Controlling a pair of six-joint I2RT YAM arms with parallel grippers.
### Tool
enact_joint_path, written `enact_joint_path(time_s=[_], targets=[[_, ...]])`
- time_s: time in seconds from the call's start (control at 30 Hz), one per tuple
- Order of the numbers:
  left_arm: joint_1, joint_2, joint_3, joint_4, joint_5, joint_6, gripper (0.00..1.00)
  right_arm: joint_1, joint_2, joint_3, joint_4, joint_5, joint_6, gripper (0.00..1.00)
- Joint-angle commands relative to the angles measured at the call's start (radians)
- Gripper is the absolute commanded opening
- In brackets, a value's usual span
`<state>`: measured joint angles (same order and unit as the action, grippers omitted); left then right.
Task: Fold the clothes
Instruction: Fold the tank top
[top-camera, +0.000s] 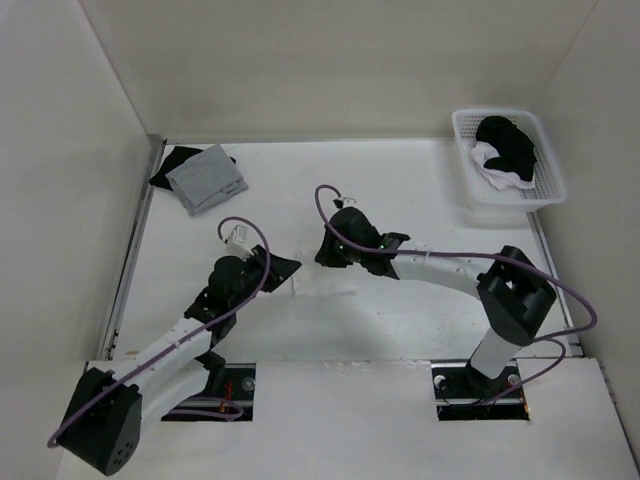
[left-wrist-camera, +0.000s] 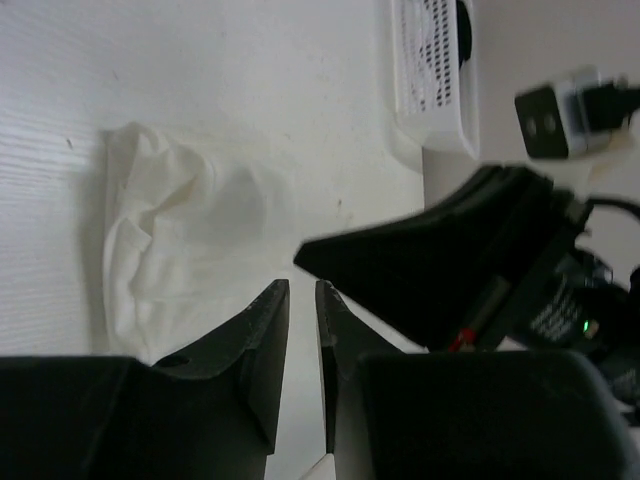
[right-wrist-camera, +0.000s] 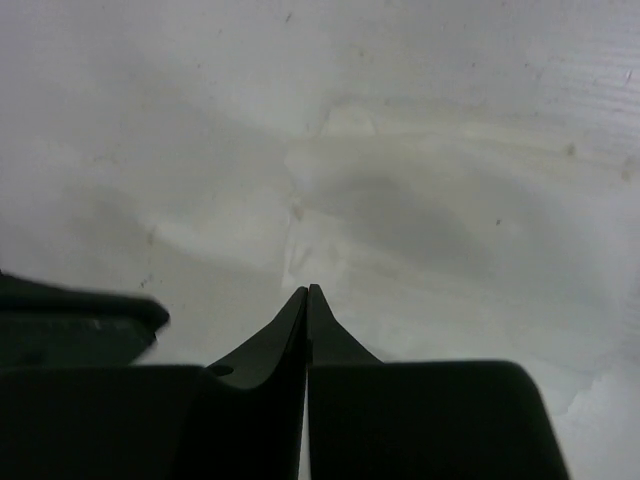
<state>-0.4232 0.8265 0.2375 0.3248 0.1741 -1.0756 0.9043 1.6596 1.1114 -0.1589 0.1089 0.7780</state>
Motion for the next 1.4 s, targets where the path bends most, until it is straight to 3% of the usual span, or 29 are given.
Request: enact_joint_path(time_s=[0.0, 0.43, 0.67, 1.0, 1.2, 1.37], targets=[[-0.087, 0.069, 0.019, 0.124, -0.094, 0.022, 0.14, -0.064, 0.063, -0.019, 0.257, -0.178, -0.023, 0.03], [-0.122, 0.499, 0.011, 0.344, -0.174, 0.017, 0.13, -0.144, 0.284, 0.044, 0.478, -0.368, 0.058, 0.04], [-0.125, 0.583, -0.010, 0.358, -0.171, 0.011, 0.13, -0.184, 0.383, 0.079, 0.521, -0.397, 0.089, 0.05], [-0.121, 0.387, -0.060, 0.266, -0.173, -0.001, 0.13, -0.207, 0.465, 0.128, 0.556, -0.388, 0.141, 0.05], [-0.122, 0.215, -0.038, 0.122, -0.193, 0.008, 0.15, -0.210, 0.399, 0.150, 0.588, -0.397, 0.167, 0.13], [-0.113, 0.040, -0.003, -0.027, -0.215, 0.039, 0.20, -0.210, 0.238, 0.095, 0.633, -0.408, 0.168, 0.29]])
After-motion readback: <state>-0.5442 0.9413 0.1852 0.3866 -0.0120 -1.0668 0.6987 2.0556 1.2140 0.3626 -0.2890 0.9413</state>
